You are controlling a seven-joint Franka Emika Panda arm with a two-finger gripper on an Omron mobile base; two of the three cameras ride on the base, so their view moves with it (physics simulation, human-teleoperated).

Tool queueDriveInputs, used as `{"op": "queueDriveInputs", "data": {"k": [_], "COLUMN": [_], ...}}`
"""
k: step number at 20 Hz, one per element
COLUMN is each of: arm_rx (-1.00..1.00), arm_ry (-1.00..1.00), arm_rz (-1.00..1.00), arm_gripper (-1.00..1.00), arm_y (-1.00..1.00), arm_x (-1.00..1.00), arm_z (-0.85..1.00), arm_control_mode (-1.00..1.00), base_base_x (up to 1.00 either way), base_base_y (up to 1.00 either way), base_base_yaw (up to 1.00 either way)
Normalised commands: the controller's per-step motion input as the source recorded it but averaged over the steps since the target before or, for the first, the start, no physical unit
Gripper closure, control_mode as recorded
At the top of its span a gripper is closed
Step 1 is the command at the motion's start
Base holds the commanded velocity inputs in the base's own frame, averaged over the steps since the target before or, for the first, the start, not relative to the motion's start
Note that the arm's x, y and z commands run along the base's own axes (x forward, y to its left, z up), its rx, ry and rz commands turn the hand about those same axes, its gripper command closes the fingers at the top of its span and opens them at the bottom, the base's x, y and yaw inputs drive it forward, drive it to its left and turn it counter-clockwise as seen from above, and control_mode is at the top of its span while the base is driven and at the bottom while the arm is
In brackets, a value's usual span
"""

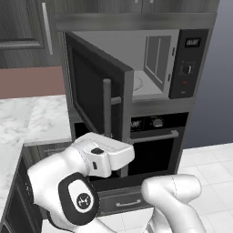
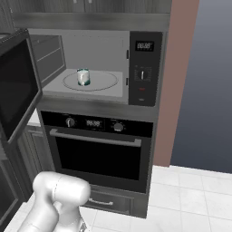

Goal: Pick the mug from the counter and place it inside the microwave. Then close the microwave.

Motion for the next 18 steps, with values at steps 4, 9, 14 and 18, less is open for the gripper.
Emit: {"op": "queueDriveInputs", "data": {"k": [4,9,14,18], "arm_rx": [0.0,0.0,0.0,0.0], "arm_ry": [0.03,0.02,0.0,0.01], "arm_rz": [0.11,0.1,0.05,0.04], "arm_gripper": [-1.0,-1.0,-1.0,-1.0], "arm_y": [-0.59,-0.56,-0.49,-0.51], "arm_x": [0.0,0.04,0.23,0.24], "arm_z": [0.03,0.01,0.0,0.0], "arm_control_mode": [-1.0,-1.0,-1.0,-1.0], "base_base_x": [0.0,0.0,0.0,0.0], "base_base_y": [0.0,0.0,0.0,0.0], "base_base_yaw": [0.0,0.0,0.0,0.0]}}
